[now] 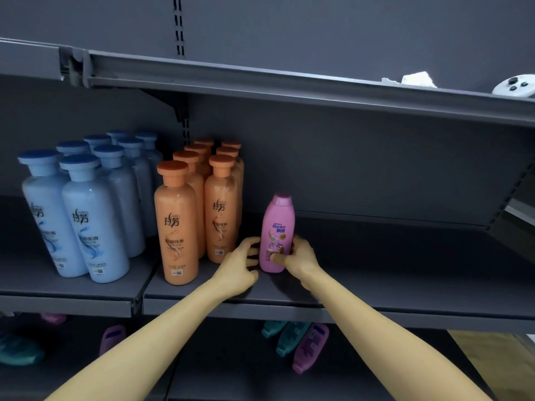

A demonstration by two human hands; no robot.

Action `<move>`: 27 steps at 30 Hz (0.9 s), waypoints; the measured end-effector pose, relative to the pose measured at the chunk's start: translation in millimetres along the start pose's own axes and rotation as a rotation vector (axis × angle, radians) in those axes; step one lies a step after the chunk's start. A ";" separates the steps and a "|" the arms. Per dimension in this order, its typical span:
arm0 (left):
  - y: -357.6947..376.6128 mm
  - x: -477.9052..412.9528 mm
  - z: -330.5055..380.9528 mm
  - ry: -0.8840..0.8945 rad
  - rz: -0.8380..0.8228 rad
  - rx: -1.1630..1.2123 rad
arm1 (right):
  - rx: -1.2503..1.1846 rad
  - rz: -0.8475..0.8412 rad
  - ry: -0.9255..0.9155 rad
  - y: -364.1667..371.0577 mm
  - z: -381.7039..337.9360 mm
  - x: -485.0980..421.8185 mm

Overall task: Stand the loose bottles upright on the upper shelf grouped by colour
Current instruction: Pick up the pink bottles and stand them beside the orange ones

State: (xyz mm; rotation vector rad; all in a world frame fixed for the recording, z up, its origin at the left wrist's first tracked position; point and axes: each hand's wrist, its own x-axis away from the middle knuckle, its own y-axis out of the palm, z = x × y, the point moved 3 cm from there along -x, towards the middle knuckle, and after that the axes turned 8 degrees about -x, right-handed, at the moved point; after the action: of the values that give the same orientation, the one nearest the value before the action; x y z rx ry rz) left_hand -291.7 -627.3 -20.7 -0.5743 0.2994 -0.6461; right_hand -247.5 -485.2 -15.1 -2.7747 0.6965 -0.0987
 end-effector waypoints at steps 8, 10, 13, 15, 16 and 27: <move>3.7 -0.1 -6.5 0.008 0.019 0.000 | 0.035 -0.033 -0.025 0.2 4.0 -6.2; 5.4 0.8 -6.4 0.013 0.026 0.005 | 0.056 -0.039 -0.043 -0.3 5.5 -5.9; 8.7 2.3 -6.1 0.021 0.033 0.014 | 0.098 -0.051 -0.057 0.1 8.5 -4.4; 10.5 2.4 -6.6 0.028 0.032 0.009 | 0.121 -0.056 -0.065 0.5 10.3 -3.4; 11.1 2.2 -7.0 0.032 0.032 0.005 | 0.124 -0.055 -0.071 0.7 11.2 -3.1; 17.0 0.3 -14.3 0.053 -0.004 -0.097 | 0.115 -0.050 -0.081 2.6 12.0 -6.5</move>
State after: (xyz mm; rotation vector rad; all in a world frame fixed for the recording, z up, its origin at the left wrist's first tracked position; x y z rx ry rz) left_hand -289.5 -622.2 -42.3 -0.6514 0.3813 -0.6536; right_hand -252.8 -481.3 -27.3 -2.6697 0.5827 -0.0346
